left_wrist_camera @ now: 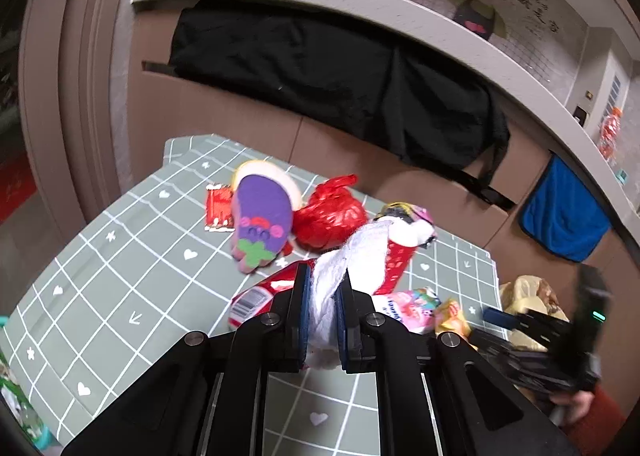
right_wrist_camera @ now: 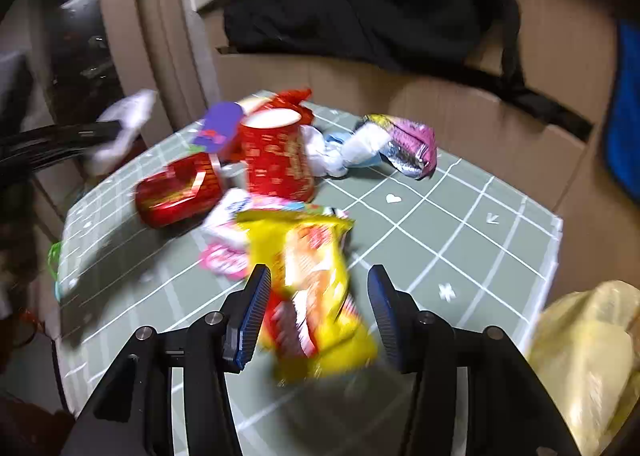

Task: Collect trash
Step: 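Carry the tissue and snack bag with both tools over the yellow bin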

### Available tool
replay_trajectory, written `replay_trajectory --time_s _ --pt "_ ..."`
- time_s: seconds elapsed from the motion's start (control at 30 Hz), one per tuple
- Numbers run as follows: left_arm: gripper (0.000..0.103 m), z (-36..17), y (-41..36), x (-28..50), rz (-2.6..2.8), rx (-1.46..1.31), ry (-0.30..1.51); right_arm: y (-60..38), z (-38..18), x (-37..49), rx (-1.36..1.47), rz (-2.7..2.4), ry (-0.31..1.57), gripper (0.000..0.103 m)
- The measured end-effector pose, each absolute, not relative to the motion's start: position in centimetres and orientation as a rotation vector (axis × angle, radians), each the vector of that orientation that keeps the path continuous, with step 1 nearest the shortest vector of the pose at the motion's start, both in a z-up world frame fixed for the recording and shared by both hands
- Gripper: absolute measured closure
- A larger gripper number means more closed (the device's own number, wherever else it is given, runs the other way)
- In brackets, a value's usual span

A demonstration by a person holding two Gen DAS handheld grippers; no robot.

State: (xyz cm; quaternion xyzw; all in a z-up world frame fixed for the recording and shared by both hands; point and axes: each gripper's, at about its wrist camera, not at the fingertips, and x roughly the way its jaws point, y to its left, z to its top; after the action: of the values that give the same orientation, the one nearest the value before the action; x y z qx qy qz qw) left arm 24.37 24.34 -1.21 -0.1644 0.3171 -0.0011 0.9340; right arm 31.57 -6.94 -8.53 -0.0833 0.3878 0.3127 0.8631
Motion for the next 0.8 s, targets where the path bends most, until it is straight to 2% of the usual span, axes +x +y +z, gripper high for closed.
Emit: replay_trajectory --time_s 0.2,0.23,0.27,0.3,0.53,0.8 --pt "0.091 -0.1 23.4 23.7 0.001 -0.297 0.625 -6.8 -11.6 35.0 0.013 0.781 0.966 0.057" --pt "0.091 0.0 23.1 23.7 0.003 -0.288 0.620 -6.9 -11.8 34.7 0.039 0.812 0.977 0.062" --pt "0.091 0.0 22.8 23.8 0.005 -0.282 0.618 -6.8 -11.9 34.4 0.038 0.828 0.981 0.078" --pt "0.091 0.1 22.5 23.9 0.003 -0.280 0.618 -6.7 -11.8 33.9 0.023 0.829 0.975 0.084" --pt "0.091 1.8 17.9 24.9 -0.042 -0.238 0.581 -9.5 -6.3 30.8 -0.029 0.723 0.792 0.087" --pt "0.091 5.4 8.2 27.0 -0.170 -0.210 0.486 -19.1 2.3 29.1 0.017 0.496 0.590 0.087"
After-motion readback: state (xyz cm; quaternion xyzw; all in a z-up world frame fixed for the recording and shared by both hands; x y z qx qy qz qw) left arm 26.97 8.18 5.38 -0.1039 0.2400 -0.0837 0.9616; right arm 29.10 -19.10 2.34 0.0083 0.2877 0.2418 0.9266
